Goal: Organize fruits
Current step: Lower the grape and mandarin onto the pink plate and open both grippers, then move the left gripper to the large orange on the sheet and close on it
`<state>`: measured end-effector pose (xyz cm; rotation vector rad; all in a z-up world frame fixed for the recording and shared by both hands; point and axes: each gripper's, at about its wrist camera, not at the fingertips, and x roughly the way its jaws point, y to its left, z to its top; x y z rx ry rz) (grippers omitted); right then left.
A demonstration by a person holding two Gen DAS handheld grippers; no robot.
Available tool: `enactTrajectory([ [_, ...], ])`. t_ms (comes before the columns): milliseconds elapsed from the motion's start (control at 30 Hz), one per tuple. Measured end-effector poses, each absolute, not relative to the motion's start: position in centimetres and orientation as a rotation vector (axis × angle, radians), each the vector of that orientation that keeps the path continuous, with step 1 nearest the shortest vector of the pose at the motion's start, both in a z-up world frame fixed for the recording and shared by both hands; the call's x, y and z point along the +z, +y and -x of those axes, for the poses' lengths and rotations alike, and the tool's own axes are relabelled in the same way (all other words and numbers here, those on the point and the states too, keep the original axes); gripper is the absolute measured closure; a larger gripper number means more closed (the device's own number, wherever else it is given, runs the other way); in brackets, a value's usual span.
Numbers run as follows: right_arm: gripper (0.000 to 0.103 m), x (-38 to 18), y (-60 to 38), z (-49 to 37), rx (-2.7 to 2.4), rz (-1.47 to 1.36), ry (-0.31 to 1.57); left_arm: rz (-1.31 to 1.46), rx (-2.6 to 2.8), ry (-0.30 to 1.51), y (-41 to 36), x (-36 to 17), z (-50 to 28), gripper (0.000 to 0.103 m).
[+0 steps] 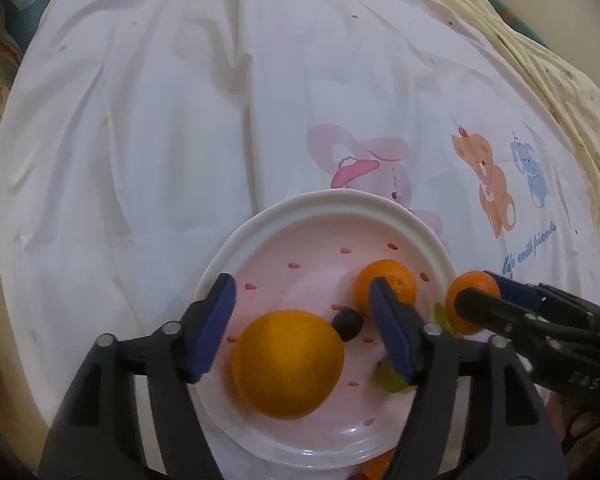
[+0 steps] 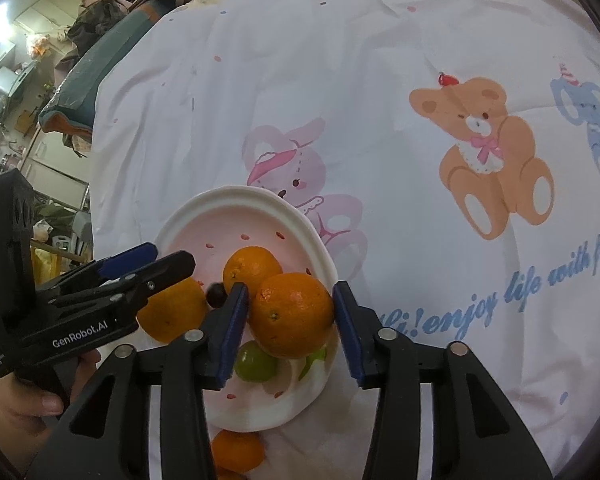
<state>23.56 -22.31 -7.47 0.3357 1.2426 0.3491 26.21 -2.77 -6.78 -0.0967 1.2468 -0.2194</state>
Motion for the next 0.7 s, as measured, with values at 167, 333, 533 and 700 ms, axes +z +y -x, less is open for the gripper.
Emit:
enactTrajectory([
  [167,0.028,-5.6,-22.3,-23.1,0.332,-0.307,1.177,0.116,-0.218,1.241,-2.2,-6.2,-25.6,0.030],
  [333,0.028,-4.1,-22.4,-22.7,0.334,-0.318,1.149,0.111,-0.207,1.198,-1.7,-4.5,-24.6,0.029],
  [533,0.028,-2.2,-22.0,-21.5,0.336,-0.315,1.115,0.081,-0.200,1.157,-1.3,-2.8,-22.6,0.028],
  [700,0.027,-0.7,-21.9,-20.3,0.337,-0.323,1.091,0.083,-0.195,1.151,-0.6,-2.0,-20.5,0.028],
])
